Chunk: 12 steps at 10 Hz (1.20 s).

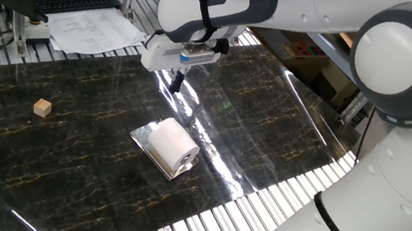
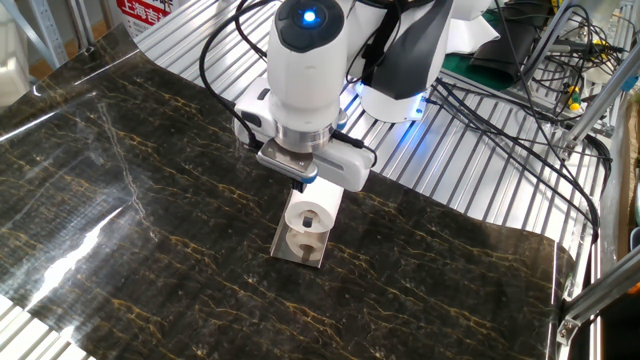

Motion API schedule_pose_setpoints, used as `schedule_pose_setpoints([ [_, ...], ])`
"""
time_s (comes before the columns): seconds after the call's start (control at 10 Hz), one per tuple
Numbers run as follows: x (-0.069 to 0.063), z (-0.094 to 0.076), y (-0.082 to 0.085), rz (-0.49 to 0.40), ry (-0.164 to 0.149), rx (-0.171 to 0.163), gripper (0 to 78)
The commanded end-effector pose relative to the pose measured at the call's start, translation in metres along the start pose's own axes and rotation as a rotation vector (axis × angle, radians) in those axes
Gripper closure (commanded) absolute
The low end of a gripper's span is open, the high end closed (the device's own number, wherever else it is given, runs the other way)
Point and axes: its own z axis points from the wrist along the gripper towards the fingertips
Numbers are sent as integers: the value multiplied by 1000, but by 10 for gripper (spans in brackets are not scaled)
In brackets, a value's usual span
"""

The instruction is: Take the roll of paper down from the shelf

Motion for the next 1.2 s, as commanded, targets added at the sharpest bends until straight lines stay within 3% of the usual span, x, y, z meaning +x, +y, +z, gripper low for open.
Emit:
schedule_pose_setpoints([
  [0.1,-1,-1,0,21,10,7,776],
  [0.3,-1,-1,0,51,10,20,776],
  [0.8,-1,-1,0,23,12,8,776],
  [1.2,21,10,6,16,1,12,776],
])
